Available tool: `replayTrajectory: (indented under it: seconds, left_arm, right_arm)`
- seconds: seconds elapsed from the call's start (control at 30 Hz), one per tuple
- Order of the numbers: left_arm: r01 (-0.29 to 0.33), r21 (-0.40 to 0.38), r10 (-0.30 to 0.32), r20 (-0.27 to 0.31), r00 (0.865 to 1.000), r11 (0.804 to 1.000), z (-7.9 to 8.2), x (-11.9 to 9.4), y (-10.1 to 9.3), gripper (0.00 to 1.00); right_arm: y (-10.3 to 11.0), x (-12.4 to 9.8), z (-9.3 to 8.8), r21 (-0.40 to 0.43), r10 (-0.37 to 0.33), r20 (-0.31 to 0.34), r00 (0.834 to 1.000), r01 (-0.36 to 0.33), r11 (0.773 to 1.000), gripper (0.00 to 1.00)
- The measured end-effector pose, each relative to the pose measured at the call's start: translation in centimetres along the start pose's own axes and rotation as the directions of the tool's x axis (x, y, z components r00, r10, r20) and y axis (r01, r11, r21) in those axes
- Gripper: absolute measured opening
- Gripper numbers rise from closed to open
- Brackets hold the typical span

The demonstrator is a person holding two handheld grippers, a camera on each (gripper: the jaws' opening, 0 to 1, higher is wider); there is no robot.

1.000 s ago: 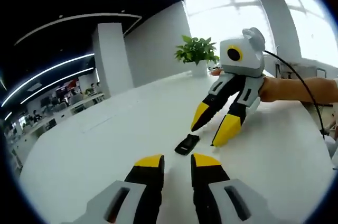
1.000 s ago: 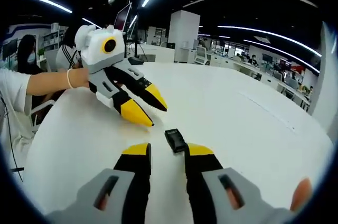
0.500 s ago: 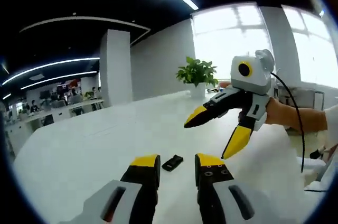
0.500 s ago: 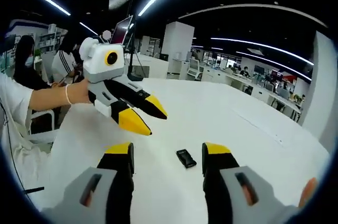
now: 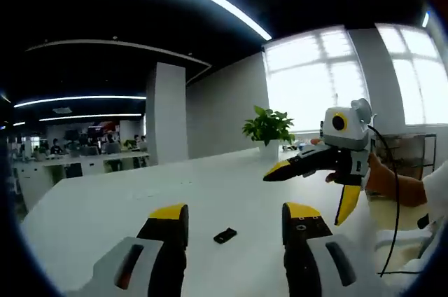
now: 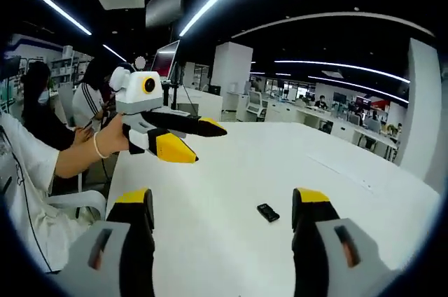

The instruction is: Snap the two parts of the plastic buckle together until the buckle closes and remains connected.

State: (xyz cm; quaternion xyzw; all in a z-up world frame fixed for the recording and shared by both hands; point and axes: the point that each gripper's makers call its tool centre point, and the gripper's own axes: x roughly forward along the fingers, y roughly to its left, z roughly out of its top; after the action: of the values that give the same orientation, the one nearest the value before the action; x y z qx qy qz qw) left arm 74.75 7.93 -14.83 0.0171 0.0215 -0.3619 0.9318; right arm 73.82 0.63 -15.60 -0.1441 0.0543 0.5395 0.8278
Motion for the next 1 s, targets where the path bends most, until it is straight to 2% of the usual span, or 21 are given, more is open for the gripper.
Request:
replayTrajectory:
  seconds: [0.13,0.2,0.33,0.5,0.6,0.77,0.93,1.0]
  left_arm:
    - [-0.034,0.058,0.035,-0.007,0.999,0.998,0.3,-0.9,-0.5,0.61]
    - [-0.047,0.066,0.047,-0.003,0.999,0.997,0.5,-1.3,-0.9,0.64]
    - [-0.055,0.056,0.054,0.014,0.998,0.997,1.1,-2.1,-1.7,0.73]
    - [-0.035,0.025,0.034,0.039,0.999,0.999,2.2,-3.4,-3.7,0.80]
    - [-0.053,0.005,0.053,0.026,0.998,0.999,2.2,-3.9,-4.0,0.84]
    - [-0.113,0.000,0.112,-0.018,0.993,0.994,1.5,-5.1,-3.9,0.91]
    - [-0.169,-0.004,0.168,-0.086,0.982,0.986,0.0,-6.6,-3.2,0.92]
    - [-0.171,-0.009,0.169,-0.099,0.981,0.985,-0.3,-7.0,-3.2,0.92]
  right_arm:
    - [1.1,-1.1,0.4,-0.003,-0.017,0.002,1.000,0.017,1.000,0.85]
    - [1.8,-1.6,0.7,-0.001,-0.022,0.010,1.000,0.022,1.000,0.89]
    - [3.4,-2.8,1.4,0.018,-0.037,0.023,0.999,0.037,0.999,0.99]
    - [5.2,-4.5,2.7,0.027,-0.055,0.081,0.995,0.053,0.998,1.00]
    - [5.9,-5.2,2.8,0.051,-0.061,0.079,0.995,0.057,0.997,1.00]
    - [6.7,-6.0,1.9,0.115,-0.074,0.026,0.997,0.071,0.991,1.00]
    - [6.6,-6.9,0.6,0.137,-0.120,-0.030,0.992,0.123,0.983,1.00]
    - [6.5,-7.4,0.0,0.139,-0.145,-0.054,0.988,0.152,0.979,1.00]
